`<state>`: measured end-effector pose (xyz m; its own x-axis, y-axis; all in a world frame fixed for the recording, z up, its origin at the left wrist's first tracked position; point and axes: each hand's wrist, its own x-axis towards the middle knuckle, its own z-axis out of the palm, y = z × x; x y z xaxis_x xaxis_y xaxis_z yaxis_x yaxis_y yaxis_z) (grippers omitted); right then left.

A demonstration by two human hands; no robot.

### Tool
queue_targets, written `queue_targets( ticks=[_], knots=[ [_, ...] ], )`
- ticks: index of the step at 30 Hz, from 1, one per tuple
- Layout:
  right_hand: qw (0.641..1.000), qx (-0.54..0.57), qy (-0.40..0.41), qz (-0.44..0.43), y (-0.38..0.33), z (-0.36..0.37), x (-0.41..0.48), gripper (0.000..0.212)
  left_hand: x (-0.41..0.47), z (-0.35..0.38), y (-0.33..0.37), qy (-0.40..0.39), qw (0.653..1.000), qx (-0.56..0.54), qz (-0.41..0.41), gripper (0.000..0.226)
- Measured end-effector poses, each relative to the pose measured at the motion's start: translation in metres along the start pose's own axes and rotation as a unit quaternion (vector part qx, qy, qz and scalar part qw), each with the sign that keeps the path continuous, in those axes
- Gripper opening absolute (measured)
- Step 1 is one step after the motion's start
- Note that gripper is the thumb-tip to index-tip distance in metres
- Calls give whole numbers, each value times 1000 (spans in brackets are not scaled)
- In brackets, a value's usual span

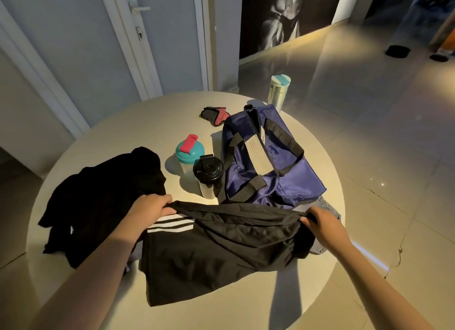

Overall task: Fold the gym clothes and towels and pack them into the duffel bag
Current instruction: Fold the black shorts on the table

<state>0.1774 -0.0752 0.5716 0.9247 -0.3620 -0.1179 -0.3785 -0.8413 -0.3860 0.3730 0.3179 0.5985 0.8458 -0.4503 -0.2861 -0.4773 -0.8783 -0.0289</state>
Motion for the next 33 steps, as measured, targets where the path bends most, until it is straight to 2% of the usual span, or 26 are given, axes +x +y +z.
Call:
queue_targets(
  ticks=[4,6,11,14,19,23,28,33],
  knots=[
    [997,1,-51,-52,-2,-27,-11,14,-29,-32,1,35,999,-18,-6,28],
    [996,-6,-49,-80,-5,-40,-15,10,-43,-45,-2,54,998,-39,-15,24],
    [990,-46,-10,-133,-9,-65,-16,1,-70,-62,-6,93,995,-25,-26,25],
    [980,-125,37,-151,-14,-78,-15,17,-81,-67,-4,127,991,8,-33,28],
    [964,-214,116,-112,-34,-91,-11,16,-88,-89,4,195,977,54,-63,30],
    [971,-169,153,-74,-46,-99,-4,16,-88,-114,9,239,965,56,-93,30],
    [967,-134,202,-79,-60,-109,1,18,-84,-140,9,336,935,61,-92,18],
    [974,-37,214,-66,-50,-86,-12,13,-106,-119,20,380,921,40,-80,14]
  ],
)
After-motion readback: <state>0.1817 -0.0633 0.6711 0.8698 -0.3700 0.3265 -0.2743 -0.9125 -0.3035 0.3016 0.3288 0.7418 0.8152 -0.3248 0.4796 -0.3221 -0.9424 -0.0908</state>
